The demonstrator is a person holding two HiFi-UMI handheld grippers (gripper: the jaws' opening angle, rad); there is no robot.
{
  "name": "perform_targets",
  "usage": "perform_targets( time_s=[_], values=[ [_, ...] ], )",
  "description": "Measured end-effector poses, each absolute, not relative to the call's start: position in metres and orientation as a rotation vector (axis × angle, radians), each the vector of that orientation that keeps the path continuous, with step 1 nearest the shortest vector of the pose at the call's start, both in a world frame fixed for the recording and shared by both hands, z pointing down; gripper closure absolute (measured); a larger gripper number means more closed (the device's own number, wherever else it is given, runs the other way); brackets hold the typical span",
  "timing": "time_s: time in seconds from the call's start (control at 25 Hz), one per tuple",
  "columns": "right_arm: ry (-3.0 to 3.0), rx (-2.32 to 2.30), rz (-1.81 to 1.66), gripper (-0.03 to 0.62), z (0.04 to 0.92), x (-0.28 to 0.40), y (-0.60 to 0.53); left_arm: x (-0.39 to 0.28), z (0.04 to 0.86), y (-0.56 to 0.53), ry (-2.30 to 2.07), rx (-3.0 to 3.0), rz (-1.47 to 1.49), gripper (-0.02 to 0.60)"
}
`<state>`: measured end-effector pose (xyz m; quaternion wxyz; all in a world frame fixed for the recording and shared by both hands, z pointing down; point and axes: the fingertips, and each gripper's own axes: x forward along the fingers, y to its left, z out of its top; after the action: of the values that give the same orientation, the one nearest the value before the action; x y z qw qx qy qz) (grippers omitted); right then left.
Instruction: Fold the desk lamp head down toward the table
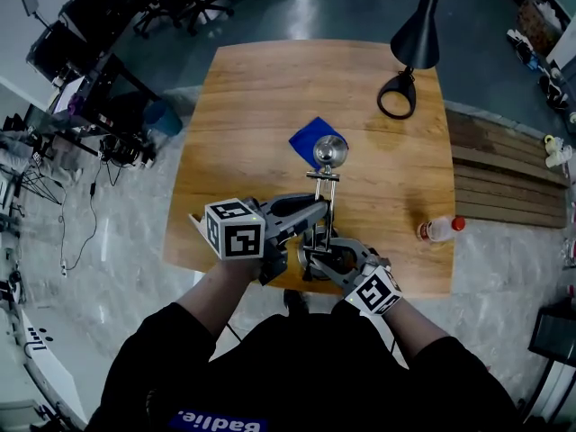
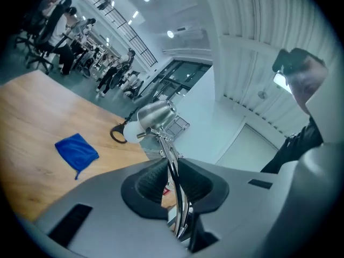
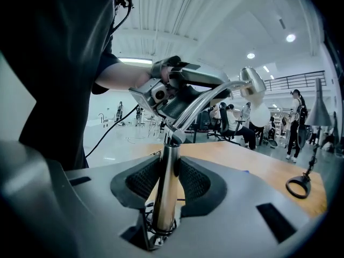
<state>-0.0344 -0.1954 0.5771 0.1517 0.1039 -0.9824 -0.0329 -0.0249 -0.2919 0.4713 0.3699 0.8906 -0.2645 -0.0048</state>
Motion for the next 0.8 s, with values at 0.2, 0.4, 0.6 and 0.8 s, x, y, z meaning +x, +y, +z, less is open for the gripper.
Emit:
perform_targets(
  time_s=[0.2,0.4,0.6,0.8],
  values=[
    [-2.816,0.309,-0.096,0.477,0.579,-0.035,-0.196,-0.025,0.497,-0.308,-0.637,2.140,-0.046,0.513],
    [-2.813,0.304,-0.099,0.477,0.575,-0.037,-0.194,-0.022,0.537,-0.316,-0.592,1.958,0.008,0.489],
    [-2.812,0.304,-0.100,0.477,0.576,-0.037,-0.196,-0.021,0.555,-0.319,-0.537,1.840,-0.032,0.479],
    [-2.805,0.289,-0.096,0.477,0.576,-0.035,-0.196,-0.020,0.563,-0.320,-0.514,1.742,-0.093,0.472]
  ],
)
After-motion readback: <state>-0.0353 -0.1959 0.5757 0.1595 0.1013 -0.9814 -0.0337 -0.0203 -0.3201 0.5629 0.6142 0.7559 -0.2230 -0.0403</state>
